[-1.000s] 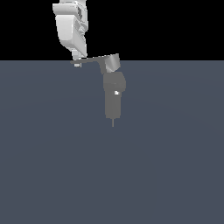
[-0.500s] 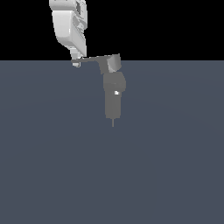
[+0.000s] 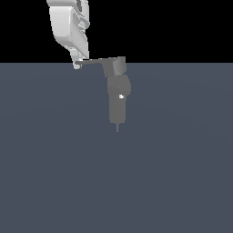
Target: Turn on the faucet by rotating a designated handle.
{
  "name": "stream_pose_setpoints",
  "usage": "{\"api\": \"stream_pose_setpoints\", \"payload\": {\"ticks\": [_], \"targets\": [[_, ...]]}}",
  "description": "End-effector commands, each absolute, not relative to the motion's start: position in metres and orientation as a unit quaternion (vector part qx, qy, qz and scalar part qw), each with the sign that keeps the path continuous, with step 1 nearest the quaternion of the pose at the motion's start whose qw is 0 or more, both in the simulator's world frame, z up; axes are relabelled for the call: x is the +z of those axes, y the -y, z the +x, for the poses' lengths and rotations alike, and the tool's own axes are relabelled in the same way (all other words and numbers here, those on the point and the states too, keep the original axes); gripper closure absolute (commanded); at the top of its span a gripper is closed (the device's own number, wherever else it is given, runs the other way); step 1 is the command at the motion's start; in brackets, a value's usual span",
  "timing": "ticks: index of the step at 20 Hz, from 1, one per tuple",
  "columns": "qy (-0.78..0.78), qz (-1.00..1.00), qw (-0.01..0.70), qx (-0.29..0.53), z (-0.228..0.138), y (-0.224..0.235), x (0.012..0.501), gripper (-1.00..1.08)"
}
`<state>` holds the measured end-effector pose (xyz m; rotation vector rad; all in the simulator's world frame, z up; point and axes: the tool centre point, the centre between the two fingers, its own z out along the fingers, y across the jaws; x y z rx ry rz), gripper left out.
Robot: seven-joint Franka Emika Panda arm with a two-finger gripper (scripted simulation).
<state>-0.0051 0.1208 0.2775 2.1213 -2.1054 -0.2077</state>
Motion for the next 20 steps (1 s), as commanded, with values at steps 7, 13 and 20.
{"api": "stream_pose_setpoints", "payload": {"ticks": [7,13,20], "targets": [[0.701,0.706,0.073,-0.069,-0.022,-0.105,0.282,1.08],[0.701,0.706,0.073,-0.069,-0.035,-0.094,0.285,1.08],[0.700,0.707,0.072,-0.069,-0.050,-0.080,0.289,1.08]]}}
